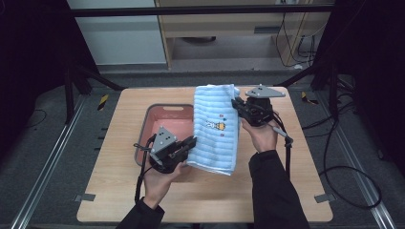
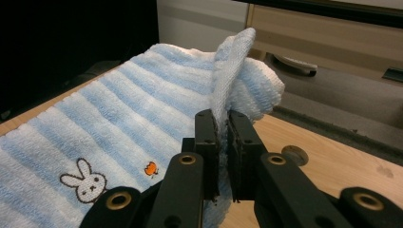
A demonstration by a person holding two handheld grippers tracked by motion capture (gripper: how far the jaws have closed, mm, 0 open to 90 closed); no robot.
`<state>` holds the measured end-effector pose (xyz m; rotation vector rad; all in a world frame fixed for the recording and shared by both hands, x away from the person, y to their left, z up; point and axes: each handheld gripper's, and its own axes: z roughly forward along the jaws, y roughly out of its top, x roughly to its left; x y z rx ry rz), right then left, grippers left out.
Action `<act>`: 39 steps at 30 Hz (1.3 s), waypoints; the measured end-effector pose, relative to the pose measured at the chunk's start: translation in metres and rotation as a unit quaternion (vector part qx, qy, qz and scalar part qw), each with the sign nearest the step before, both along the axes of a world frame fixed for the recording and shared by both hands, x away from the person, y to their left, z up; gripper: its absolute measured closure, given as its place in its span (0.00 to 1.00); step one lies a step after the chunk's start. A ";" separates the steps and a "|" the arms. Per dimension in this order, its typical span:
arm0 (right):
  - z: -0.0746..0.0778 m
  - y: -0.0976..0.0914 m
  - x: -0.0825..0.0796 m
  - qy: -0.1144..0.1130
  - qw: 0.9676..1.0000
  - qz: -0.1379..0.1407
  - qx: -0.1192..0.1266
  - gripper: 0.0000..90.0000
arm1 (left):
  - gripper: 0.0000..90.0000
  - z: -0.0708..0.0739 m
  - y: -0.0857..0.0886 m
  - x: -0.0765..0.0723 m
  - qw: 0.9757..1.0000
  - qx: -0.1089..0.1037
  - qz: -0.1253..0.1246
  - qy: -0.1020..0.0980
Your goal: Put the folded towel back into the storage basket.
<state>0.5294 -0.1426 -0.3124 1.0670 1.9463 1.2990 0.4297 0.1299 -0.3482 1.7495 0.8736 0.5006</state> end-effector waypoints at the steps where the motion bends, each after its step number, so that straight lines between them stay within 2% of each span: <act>1: 0.001 0.002 0.001 0.000 1.000 0.001 0.002 0.93 | 0.95 0.001 0.003 0.000 1.000 0.001 0.002 -0.001; 8: 0.005 0.026 0.013 -0.001 1.000 0.014 0.002 0.93 | 0.95 0.006 0.023 0.003 1.000 -0.006 0.018 -0.002; 22: 0.004 0.052 0.024 -0.006 1.000 0.028 0.008 0.93 | 0.95 0.008 0.050 0.009 0.999 -0.010 0.041 -0.009; 25: 0.003 0.059 0.027 -0.007 0.999 0.032 0.009 0.93 | 0.95 0.007 0.057 0.010 0.999 -0.016 0.048 -0.007; 39: 0.000 0.094 0.046 -0.008 0.998 0.051 0.021 0.93 | 0.95 0.006 0.086 0.020 0.997 -0.020 0.075 -0.004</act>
